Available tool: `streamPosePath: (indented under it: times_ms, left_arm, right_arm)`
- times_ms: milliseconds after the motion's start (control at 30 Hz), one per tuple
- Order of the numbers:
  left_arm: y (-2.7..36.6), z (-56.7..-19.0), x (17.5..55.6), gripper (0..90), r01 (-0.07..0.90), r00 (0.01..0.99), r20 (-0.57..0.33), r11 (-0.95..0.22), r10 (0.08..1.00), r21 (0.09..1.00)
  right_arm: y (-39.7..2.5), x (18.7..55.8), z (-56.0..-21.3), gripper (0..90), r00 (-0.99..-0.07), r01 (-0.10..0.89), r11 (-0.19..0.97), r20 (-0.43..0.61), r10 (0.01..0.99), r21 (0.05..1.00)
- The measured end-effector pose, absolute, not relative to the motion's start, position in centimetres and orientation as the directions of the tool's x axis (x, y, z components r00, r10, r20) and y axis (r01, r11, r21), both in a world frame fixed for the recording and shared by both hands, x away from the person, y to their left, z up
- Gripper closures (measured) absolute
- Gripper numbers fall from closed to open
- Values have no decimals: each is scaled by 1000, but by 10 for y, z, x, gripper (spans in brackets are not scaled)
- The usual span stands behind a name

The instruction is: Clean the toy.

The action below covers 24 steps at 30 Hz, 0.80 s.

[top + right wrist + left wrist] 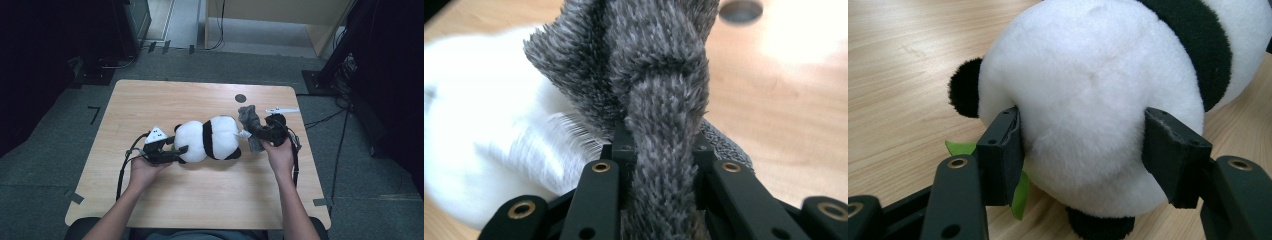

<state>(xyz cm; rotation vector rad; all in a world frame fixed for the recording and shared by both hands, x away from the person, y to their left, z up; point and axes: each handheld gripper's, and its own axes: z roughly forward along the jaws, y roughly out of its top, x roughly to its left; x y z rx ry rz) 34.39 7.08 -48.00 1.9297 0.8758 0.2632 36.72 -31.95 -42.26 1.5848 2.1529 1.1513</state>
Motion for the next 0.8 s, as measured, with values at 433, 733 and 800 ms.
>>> streamPosePath:
  times_ms: [433,733,800]
  left_arm:
    - [69,-478,344,362,470,716,-173,-285,676,835]
    - [68,-479,345,339,472,709,-175,-276,683,837]
    - [67,-478,346,324,473,706,-173,-276,686,837]
  right_arm:
    - [-283,370,-393,748,-498,643,184,224,837,743]
    - [-282,374,-405,744,-488,660,170,245,838,732]
    - [-283,375,-409,742,-487,656,164,247,838,737]
